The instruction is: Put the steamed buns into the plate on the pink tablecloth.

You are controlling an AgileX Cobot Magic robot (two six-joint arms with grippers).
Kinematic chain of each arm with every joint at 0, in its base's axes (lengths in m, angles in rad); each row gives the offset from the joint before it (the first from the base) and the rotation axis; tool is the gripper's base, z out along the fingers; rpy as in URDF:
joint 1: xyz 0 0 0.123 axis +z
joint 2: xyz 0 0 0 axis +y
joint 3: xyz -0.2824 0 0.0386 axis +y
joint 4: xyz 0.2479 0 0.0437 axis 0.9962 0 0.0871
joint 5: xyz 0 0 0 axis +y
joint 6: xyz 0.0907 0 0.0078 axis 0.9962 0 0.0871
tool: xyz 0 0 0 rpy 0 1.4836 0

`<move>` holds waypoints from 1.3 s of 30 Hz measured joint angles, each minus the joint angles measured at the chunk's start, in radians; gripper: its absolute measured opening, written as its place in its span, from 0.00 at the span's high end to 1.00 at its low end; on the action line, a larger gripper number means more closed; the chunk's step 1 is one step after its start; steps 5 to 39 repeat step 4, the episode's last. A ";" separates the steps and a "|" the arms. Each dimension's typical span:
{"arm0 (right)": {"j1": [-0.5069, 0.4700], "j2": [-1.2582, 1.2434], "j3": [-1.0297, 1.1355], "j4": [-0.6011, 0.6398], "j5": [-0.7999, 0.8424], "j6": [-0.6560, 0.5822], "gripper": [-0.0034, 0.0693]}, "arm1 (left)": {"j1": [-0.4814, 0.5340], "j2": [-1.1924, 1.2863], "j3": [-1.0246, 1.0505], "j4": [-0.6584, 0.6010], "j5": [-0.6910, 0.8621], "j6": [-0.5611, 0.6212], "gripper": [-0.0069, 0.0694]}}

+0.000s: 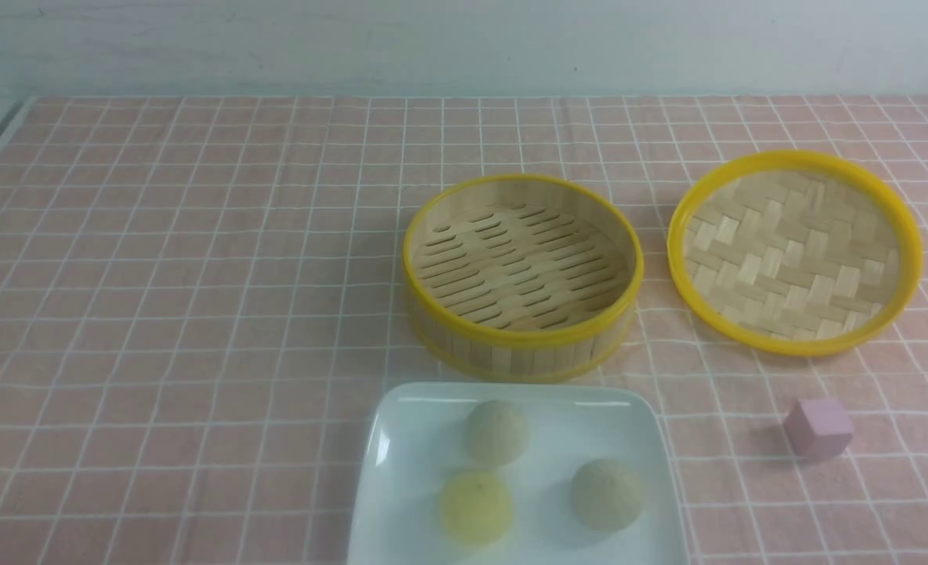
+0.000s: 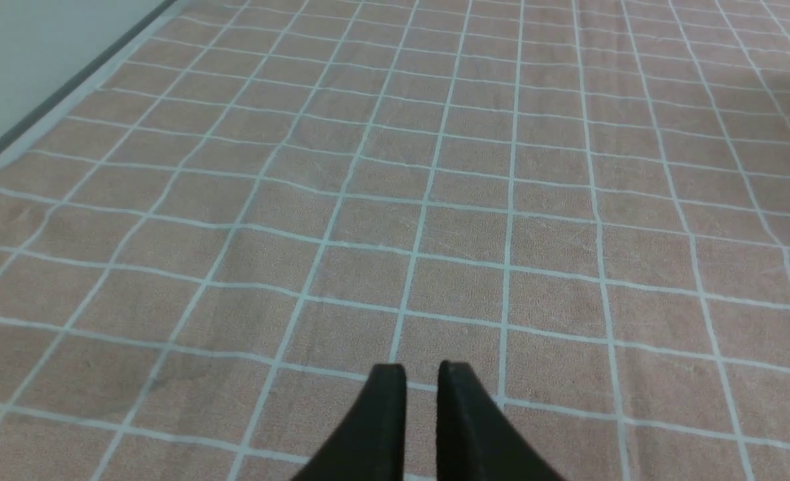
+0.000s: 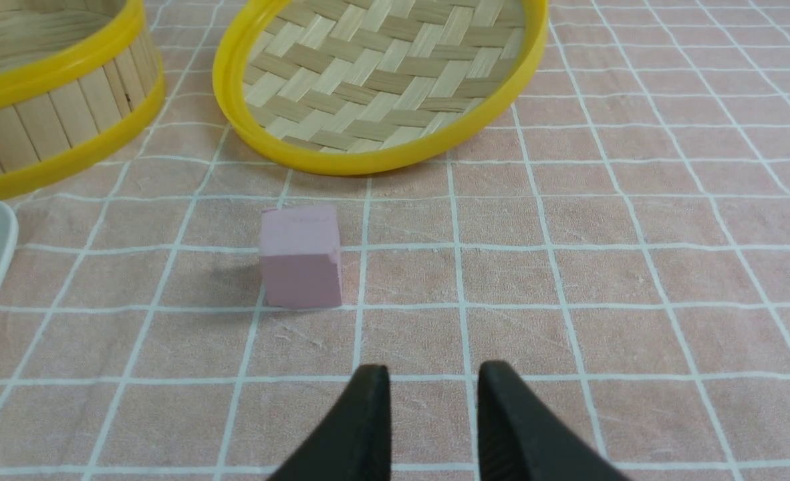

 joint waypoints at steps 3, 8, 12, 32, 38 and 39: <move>0.000 0.000 0.000 0.000 0.000 0.000 0.70 | 0.000 0.000 0.000 0.000 0.000 0.000 0.77; 0.000 0.000 0.000 0.000 0.000 0.000 0.70 | 0.000 0.000 0.000 0.000 0.000 0.000 0.77; 0.000 0.000 0.000 0.000 0.000 0.000 0.70 | 0.000 0.000 0.000 0.000 0.000 0.000 0.77; 0.000 0.000 0.000 0.000 0.000 0.000 0.70 | 0.000 0.000 0.000 0.000 0.000 0.000 0.77; 0.000 0.000 0.000 0.000 0.000 0.000 0.70 | 0.000 0.000 0.000 0.000 0.000 0.000 0.77; 0.000 0.000 0.000 0.000 0.000 0.000 0.70 | 0.000 0.000 0.000 0.000 0.000 0.000 0.77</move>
